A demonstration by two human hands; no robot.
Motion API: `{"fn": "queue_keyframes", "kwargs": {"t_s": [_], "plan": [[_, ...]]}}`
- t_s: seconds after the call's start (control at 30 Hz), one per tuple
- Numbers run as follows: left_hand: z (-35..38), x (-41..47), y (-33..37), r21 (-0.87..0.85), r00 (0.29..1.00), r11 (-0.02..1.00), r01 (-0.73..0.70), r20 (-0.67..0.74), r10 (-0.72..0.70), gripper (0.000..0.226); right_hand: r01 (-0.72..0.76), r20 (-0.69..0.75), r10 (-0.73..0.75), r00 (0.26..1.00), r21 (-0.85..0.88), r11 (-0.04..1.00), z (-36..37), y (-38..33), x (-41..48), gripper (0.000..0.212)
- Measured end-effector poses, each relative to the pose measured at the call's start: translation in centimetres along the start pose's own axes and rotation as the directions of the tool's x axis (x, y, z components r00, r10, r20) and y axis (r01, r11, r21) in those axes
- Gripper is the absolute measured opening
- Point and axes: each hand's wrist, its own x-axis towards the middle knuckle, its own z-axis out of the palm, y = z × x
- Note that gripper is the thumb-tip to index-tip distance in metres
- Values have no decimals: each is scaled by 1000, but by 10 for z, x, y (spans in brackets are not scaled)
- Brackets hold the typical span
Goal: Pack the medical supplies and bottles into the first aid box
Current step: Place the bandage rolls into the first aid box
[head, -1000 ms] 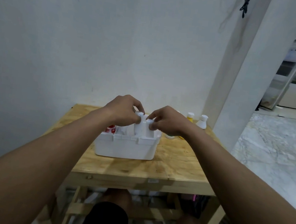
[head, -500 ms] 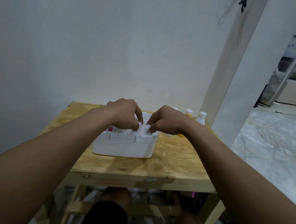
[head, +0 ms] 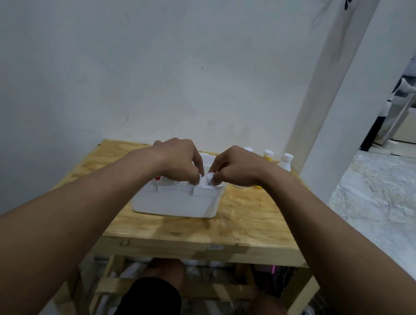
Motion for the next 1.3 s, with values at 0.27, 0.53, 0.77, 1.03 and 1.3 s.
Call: {"fn": "queue_keyframes", "kwargs": {"t_s": [0.27,0.53,0.77,1.03,1.3], "plan": [[1,3,-2,-32,999,999,-27,-24,26,23,3,4,-3,1000,40,999,1,-3,-5,18],[3,6,-5,-65,998,997,-41,-42,38,19,14,-12,-14,1000,37,999,1,-4,-6,15],[-1,3,-2,-96,999,994,-43,-16,41,17,2,4,-2,1000,22,1000,0,-3,-6,16],[1,4,-5,-84,996,994,-67,-56,62,14,7,4,-7,1000,-3,1000,0,-5,-7,20],[0,7,-5,-96,997,993,-71,-27,68,15,-11,13,11,1000,6,1000,0,-5,-6,21]]}}
